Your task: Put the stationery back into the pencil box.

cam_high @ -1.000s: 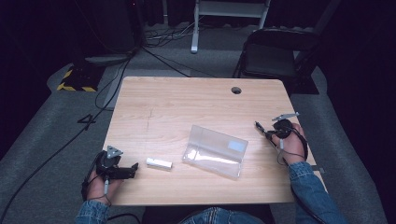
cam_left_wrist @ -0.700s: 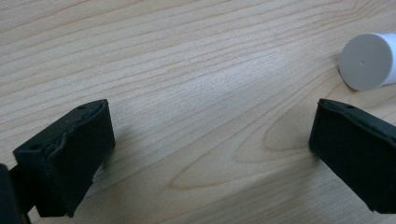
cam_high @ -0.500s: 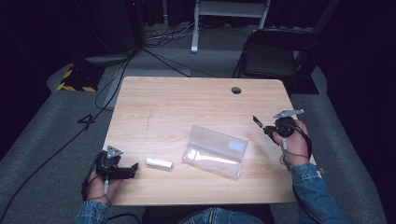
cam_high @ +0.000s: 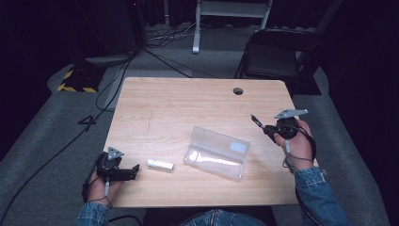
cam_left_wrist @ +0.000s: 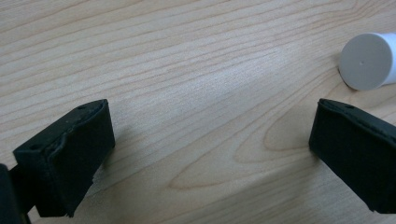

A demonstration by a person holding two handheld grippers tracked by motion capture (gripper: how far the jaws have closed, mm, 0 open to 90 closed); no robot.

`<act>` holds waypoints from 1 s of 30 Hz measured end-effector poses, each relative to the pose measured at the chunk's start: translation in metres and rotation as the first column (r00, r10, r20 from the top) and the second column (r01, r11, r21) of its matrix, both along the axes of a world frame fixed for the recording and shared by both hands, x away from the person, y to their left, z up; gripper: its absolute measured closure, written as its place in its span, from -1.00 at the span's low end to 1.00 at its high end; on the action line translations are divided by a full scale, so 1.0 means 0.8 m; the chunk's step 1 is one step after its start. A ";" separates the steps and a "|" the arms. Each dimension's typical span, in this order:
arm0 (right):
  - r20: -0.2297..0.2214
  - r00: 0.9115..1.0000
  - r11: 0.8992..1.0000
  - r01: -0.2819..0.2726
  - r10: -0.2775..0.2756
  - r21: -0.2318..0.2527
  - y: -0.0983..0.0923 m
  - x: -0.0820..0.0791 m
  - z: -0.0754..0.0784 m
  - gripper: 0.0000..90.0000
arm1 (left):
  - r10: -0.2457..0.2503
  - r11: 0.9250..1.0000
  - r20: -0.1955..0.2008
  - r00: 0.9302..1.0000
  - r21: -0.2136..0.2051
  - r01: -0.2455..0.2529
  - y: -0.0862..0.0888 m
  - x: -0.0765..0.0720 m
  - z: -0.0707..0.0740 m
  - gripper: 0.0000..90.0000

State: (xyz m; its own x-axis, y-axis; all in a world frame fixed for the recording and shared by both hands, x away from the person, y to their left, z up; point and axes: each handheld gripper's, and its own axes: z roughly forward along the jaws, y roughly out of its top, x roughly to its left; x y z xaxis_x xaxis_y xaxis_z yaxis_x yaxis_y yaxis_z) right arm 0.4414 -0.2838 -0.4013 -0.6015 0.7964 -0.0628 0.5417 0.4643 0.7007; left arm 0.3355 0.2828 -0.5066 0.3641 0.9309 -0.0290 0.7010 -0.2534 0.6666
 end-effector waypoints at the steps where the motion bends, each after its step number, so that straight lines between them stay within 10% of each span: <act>1: 0.000 1.000 1.000 -0.005 0.005 0.002 0.001 -0.001 0.002 0.78 | -0.002 1.000 0.000 1.000 0.001 0.002 0.000 0.000 0.000 -0.99; 30: 0.014 0.969 0.968 -0.248 0.248 0.022 0.076 -0.046 0.035 0.78 | 0.001 1.000 0.000 1.000 0.001 -0.001 0.000 0.000 0.000 -0.99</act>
State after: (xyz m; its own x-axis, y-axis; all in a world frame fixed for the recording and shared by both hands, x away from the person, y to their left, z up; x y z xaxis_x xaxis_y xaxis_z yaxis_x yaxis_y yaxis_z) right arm 0.4043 -0.2234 -0.3737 -0.7799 0.6235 -0.0538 0.4034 0.5666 0.7185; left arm 0.3354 0.2827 -0.5066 0.3636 0.9311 -0.0283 0.7013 -0.2535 0.6663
